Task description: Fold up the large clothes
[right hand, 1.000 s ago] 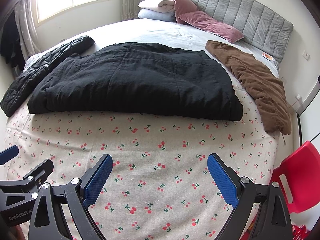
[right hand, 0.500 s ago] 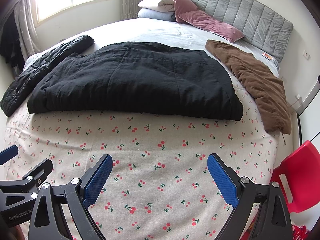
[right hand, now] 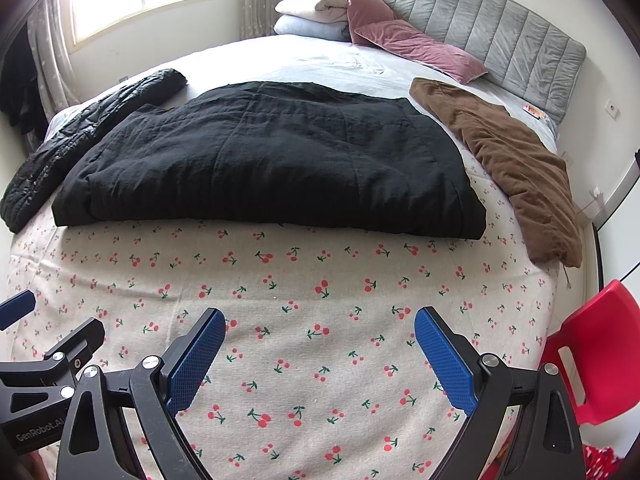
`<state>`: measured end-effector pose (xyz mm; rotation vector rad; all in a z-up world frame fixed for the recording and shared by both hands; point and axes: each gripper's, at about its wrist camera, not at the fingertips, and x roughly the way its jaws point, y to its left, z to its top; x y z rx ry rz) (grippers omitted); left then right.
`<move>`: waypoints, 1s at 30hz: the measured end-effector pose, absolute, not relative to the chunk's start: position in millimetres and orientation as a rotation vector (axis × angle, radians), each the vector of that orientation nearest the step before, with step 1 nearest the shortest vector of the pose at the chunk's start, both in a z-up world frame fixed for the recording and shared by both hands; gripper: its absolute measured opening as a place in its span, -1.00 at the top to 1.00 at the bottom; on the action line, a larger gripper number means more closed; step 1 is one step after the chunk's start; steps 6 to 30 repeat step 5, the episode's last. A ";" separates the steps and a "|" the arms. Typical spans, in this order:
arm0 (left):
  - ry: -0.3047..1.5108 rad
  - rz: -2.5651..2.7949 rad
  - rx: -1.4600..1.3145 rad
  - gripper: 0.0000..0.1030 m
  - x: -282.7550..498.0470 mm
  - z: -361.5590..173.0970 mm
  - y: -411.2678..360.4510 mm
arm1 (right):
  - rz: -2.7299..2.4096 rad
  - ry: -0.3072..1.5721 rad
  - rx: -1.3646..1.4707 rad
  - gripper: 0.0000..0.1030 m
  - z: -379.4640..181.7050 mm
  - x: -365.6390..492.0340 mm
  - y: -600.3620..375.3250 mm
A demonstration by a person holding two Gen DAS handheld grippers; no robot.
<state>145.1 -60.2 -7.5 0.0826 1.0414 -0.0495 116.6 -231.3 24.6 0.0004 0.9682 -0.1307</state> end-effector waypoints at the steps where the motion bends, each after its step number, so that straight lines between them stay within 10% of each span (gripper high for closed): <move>1: 1.043 -0.052 0.083 -0.99 145.1 -7.8 -60.3 | -0.131 0.968 0.000 -0.88 24.3 116.6 -231.2; 30: 1.054 -0.071 0.083 -0.99 147.3 -12.4 -60.9 | -0.159 0.965 -0.003 -0.88 18.1 119.5 -230.2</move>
